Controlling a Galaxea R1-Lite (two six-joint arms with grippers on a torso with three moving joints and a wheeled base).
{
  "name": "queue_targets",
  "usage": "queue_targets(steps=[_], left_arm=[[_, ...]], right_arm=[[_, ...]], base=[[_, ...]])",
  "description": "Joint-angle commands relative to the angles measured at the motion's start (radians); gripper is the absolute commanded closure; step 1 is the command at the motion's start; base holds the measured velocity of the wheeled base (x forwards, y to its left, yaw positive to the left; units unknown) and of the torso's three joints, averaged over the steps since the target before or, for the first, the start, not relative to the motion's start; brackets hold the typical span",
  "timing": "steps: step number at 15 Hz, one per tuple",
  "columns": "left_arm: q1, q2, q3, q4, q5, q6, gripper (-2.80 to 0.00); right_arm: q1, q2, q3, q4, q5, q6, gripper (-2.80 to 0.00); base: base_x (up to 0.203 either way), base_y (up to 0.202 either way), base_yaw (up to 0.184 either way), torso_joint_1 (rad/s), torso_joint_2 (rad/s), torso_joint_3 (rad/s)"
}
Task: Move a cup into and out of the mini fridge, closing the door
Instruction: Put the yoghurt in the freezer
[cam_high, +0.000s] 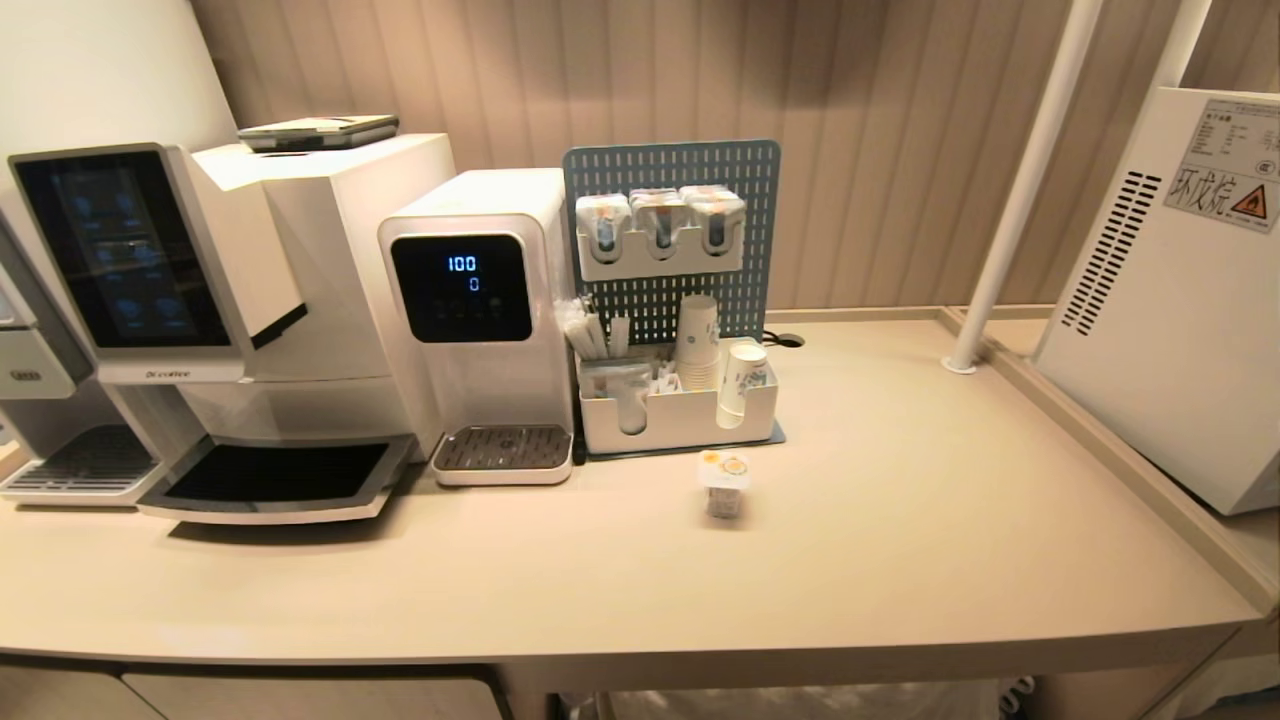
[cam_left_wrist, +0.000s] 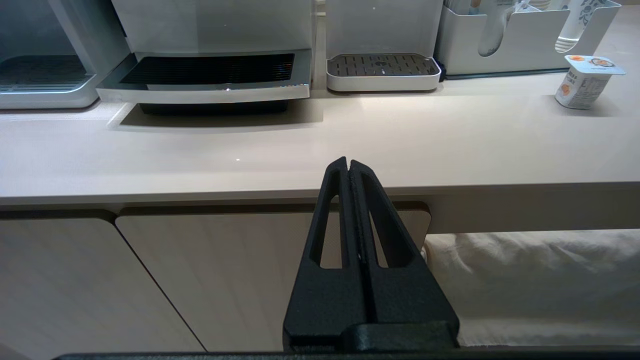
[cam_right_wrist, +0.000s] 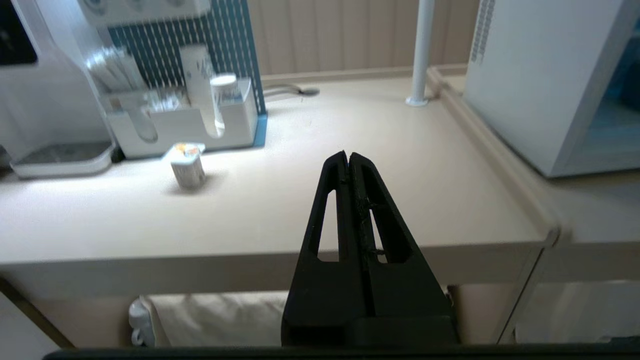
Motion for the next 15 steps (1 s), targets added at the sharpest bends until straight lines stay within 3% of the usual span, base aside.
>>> queue_targets(steps=[1, 3, 5, 9, 13, 14, 15], left_arm=[[0.0, 0.001, 0.0, 0.0, 0.0, 0.0, 0.0], [0.0, 0.001, 0.0, 0.0, 0.0, -0.002, 0.0], [0.0, 0.001, 0.0, 0.0, 0.0, -0.002, 0.0], [0.0, 0.001, 0.0, 0.0, 0.0, -0.002, 0.0], [0.0, 0.001, 0.0, 0.0, 0.0, -0.002, 0.0], [0.0, 0.001, 0.0, 0.0, 0.0, -0.002, 0.0], [0.0, 0.001, 0.0, 0.0, 0.0, -0.002, 0.0]], right_arm=[[0.003, 0.129, -0.159, 0.062, 0.01, 0.004, 0.0], [0.028, 0.354, -0.206, 0.111, 0.056, 0.008, 0.0], [0.071, 0.583, -0.18, 0.047, 0.127, 0.006, 0.0], [0.108, 1.13, -0.08, -0.367, 0.247, -0.051, 0.0], [0.109, 1.702, -0.048, -0.892, 0.31, -0.117, 0.0], [0.109, 1.822, -0.046, -1.033, 0.319, -0.133, -2.8], [0.11, 1.933, -0.049, -1.171, 0.323, -0.155, -2.8]], base=[[0.0, 0.0, 0.0, 0.0, 0.0, 0.0], [0.0, 0.0, 0.0, 0.0, 0.0, 0.0], [0.0, 0.0, 0.0, 0.0, 0.0, 0.0], [0.0, 0.0, 0.0, 0.0, 0.0, 0.0], [0.0, 0.0, 0.0, 0.0, 0.0, 0.0], [0.0, 0.0, 0.0, 0.0, 0.0, 0.0], [0.0, 0.0, 0.0, 0.0, 0.0, 0.0]])
